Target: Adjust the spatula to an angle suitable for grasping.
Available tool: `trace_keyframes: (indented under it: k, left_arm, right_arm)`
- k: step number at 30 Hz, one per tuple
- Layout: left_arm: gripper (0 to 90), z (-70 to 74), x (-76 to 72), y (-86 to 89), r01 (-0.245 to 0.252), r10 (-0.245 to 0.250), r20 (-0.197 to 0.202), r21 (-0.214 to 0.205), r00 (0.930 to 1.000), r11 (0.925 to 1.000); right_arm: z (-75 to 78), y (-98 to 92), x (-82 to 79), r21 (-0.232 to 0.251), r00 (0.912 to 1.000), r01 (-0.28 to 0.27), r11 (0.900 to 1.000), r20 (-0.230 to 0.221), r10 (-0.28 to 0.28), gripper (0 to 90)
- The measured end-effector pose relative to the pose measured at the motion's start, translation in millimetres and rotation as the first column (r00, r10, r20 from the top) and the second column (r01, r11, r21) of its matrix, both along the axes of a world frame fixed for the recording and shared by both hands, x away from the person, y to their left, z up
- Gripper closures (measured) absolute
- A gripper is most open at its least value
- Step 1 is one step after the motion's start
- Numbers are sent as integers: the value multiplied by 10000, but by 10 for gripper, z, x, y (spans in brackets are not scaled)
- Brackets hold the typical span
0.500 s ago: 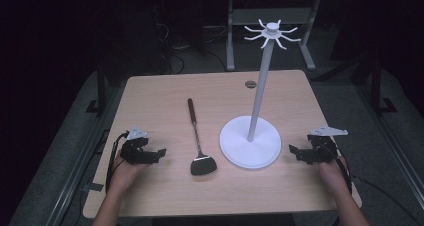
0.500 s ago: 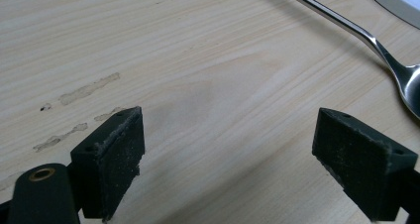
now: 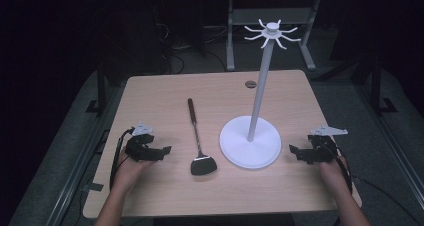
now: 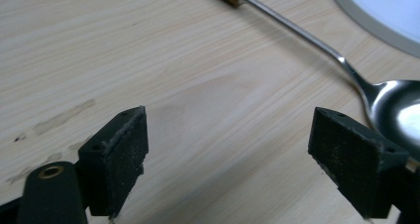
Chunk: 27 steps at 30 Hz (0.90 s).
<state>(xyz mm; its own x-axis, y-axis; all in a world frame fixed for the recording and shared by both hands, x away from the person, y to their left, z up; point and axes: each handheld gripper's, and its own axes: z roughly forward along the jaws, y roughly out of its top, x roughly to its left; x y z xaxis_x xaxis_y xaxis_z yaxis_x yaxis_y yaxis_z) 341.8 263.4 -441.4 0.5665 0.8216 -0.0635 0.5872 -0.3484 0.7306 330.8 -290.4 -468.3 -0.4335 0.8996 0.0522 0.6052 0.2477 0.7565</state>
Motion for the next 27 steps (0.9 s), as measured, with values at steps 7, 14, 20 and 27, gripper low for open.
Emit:
trace_keyframes:
  k: [7,14,20,27]
  left_arm:
    - [189,76,27,-89,211,-210,101,-123,9997,9997]
    - [271,122,53,-181,374,-374,20,-440,9993,9983]
    - [445,207,158,-318,853,-853,29,-444,9964,9954]
    - [740,272,264,-583,1489,-1497,-94,-570,9887,9872]
  right_arm:
    - [6,27,-2,-92,10000,-44,9999,-37,43,143]
    - [6,38,0,-149,9999,-142,9998,14,142,143]
    - [4,35,-2,-123,10000,-60,9999,-25,60,143]
    - [1,34,-2,-157,9999,-113,9998,-20,113,143]
